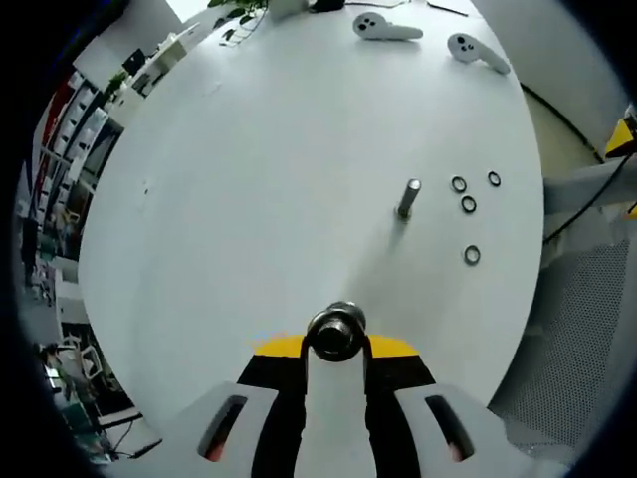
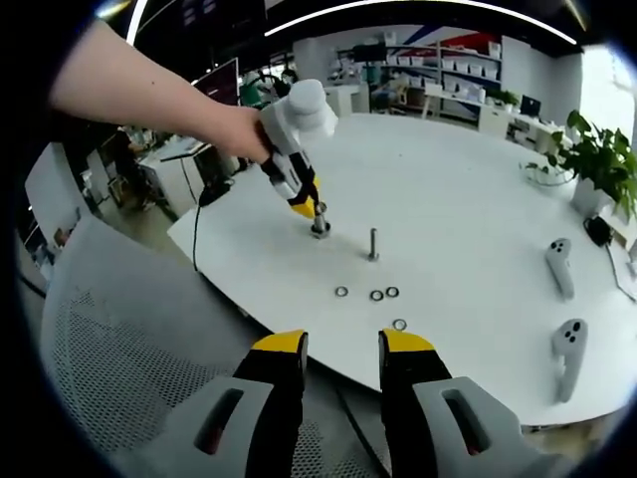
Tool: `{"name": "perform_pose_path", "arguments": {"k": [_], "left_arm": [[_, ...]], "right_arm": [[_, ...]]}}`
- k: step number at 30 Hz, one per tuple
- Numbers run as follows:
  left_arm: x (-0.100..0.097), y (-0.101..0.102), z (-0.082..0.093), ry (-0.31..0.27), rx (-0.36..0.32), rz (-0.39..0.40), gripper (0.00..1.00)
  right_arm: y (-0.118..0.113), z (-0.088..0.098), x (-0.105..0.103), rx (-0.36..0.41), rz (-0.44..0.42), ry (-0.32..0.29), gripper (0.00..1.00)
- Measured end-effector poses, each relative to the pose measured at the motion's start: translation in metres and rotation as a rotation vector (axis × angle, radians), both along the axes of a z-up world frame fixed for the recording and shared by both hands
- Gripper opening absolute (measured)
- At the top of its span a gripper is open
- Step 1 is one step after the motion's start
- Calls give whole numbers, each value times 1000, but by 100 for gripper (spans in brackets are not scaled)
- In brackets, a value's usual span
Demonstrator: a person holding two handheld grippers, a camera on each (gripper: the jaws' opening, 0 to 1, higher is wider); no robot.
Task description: Place the washer onto the threaded stud by aligning its center hole with the stud, sliding it down to the base, and recovering from edge contact or off-axis alignment until the washer reaches the visible bottom stop.
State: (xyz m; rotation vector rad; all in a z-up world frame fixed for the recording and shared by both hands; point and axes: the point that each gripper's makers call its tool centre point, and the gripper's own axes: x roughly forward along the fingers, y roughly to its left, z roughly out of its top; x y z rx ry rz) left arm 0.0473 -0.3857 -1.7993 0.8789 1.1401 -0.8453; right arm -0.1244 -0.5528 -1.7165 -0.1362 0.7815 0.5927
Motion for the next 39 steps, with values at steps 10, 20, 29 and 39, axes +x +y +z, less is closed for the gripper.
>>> {"name": "perform_pose_path", "arguments": {"k": [10,20,29,39], "left_arm": [[0,-1,-19,33,7,22,19],[0,-1,-31,47,1,41,19],[-3,2,-35,77,-14,93,21],[-9,13,-24,33,-47,101,22]], "right_arm": [[-1,-1,0,-6,-1,5,31],[-3,-3,1,-11,-8,11,31],[-3,-3,0,-12,-4,15,31],[-2,-4,-1,-18,1,20,31]]}}
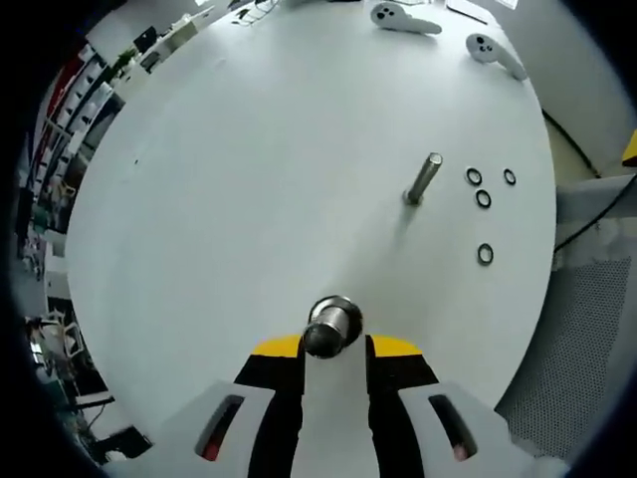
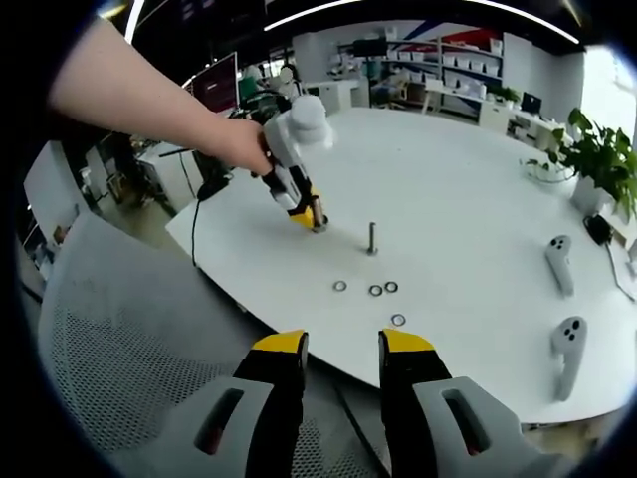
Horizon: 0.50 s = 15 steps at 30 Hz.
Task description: Place the washer onto the threaded stud by aligning its center hole with the stud, sliding it down to the base, and recovering from edge contact or off-axis alignment until the washer reaches the visible bottom stop.
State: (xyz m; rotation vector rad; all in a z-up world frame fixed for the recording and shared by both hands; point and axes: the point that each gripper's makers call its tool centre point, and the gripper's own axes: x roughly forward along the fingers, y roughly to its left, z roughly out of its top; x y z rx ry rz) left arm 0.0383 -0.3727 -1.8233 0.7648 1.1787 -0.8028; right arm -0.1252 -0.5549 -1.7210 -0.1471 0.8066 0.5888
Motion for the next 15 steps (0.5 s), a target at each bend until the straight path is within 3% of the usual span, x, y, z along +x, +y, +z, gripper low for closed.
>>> {"name": "perform_pose_path", "arguments": {"k": [2,5,6,12,15], "left_arm": [[-2,2,2,-7,-27,38,22],[-15,-9,8,17,-203,219,22],[-16,-8,10,7,-220,243,22],[-39,-1,27,-39,-326,317,23],[-51,2,45,-65,-390,354,24]], "right_arm": [[0,0,0,-2,3,1,31],[2,-1,-1,-1,15,1,31],[2,-1,-1,-2,17,1,31],[5,-1,-3,-1,35,6,31],[7,1,-3,5,45,-4,31]]}}
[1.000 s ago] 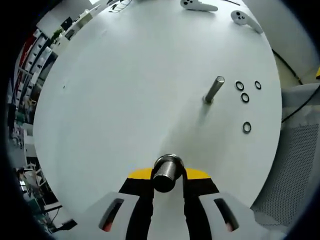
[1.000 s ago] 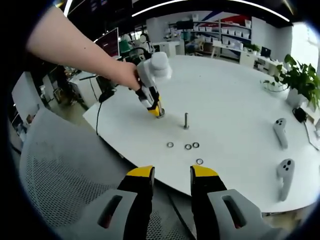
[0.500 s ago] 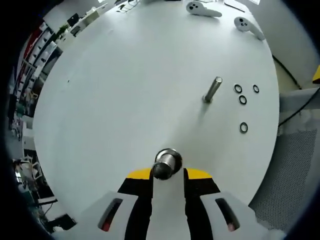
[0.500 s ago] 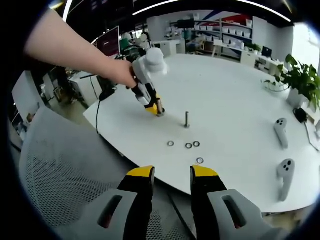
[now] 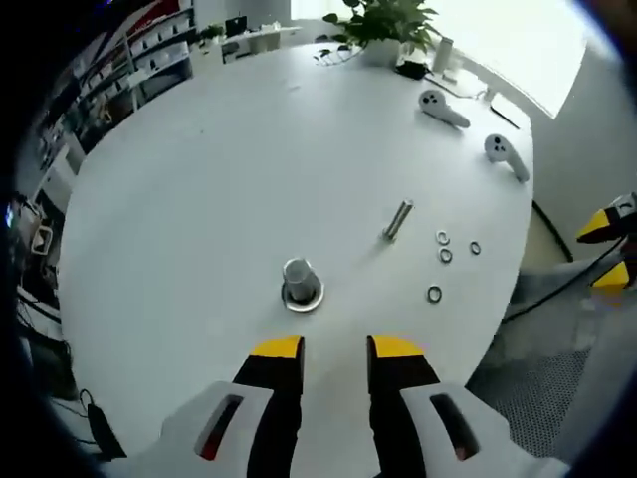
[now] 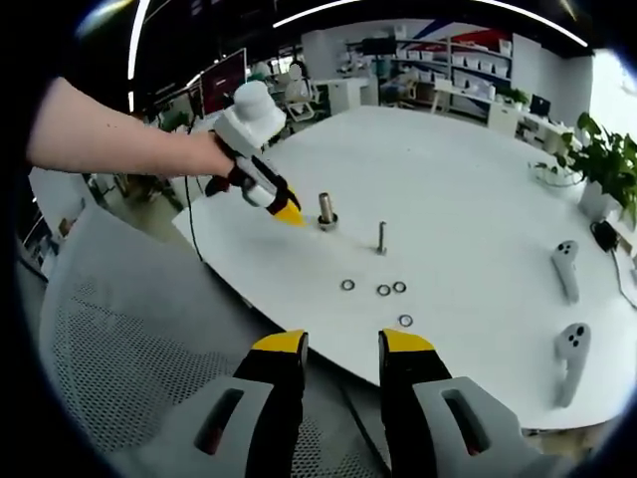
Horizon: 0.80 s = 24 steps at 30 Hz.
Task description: Place the washer onto the threaded stud by aligning its center hole with the stud, sliding it down to the base, and recovering from edge contact or off-axis alignment until the washer reaches the visible bottom stop.
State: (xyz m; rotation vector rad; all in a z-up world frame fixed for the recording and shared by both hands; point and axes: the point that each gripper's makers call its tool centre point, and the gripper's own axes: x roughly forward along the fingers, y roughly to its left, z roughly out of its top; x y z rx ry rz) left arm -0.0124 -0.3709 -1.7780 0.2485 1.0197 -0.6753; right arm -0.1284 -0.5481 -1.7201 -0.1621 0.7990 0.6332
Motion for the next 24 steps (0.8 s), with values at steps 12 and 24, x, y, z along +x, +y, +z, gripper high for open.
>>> {"name": "perform_pose_path", "arguments": {"k": [12,24], "left_arm": [[-56,19,63,-133,-194,121,30],[-90,45,112,-284,-211,172,31]], "right_arm": [[4,1,-4,12,25,4,31],[9,-3,-11,11,60,41,31]]}}
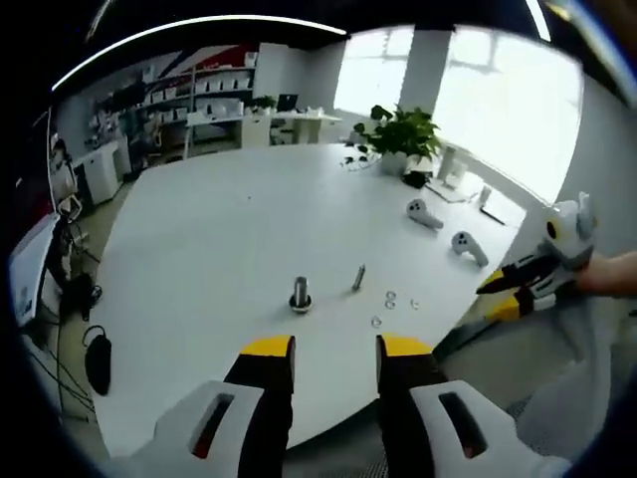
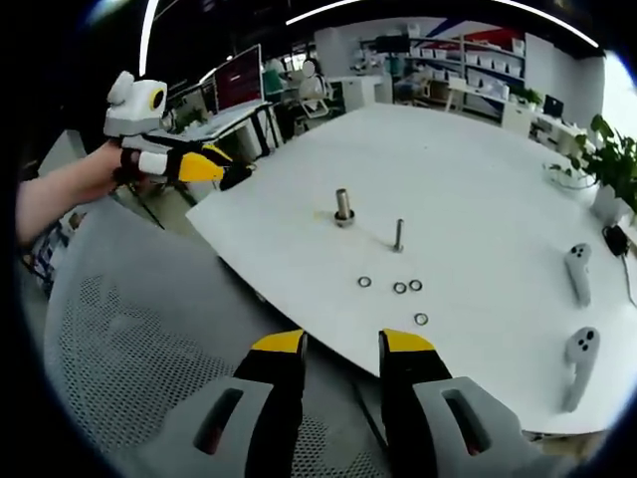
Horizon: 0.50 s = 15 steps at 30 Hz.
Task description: Place the washer onto the threaded stud by aligning its center hole with the stud, sliding it down to the base, and recovering from edge contact or off-axis alignment until the washer reaches the visible bottom stop.
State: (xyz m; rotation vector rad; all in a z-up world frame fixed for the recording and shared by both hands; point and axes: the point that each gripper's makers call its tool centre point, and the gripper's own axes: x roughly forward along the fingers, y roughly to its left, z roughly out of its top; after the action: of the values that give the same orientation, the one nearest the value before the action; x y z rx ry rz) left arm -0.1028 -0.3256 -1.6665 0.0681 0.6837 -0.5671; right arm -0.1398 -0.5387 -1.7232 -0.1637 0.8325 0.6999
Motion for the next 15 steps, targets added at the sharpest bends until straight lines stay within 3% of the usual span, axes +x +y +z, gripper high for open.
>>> {"name": "perform_pose_path", "arguments": {"k": [1,3,4,8,10,11,13,15], "left_arm": [[-3,3,0,4,-5,0,30],[-10,0,6,17,-97,13,30],[-10,4,8,12,-111,34,30],[-10,20,10,-34,-45,49,31],[-10,23,8,-42,-79,58,30],[-9,21,8,-42,-129,75,31],[-10,23,6,-38,-128,74,31],[-9,23,5,-97,-39,31,30]], "right_arm": [[1,-1,-2,-1,6,10,31],[1,-4,-4,-10,13,22,31],[1,-4,-4,-11,14,23,31],[-1,-3,-3,-3,-2,20,32],[-1,-3,-2,1,-6,18,32],[-1,-3,-2,2,-6,20,32],[-1,-3,-2,3,-4,20,32],[-1,-1,-1,8,-9,14,32]]}}
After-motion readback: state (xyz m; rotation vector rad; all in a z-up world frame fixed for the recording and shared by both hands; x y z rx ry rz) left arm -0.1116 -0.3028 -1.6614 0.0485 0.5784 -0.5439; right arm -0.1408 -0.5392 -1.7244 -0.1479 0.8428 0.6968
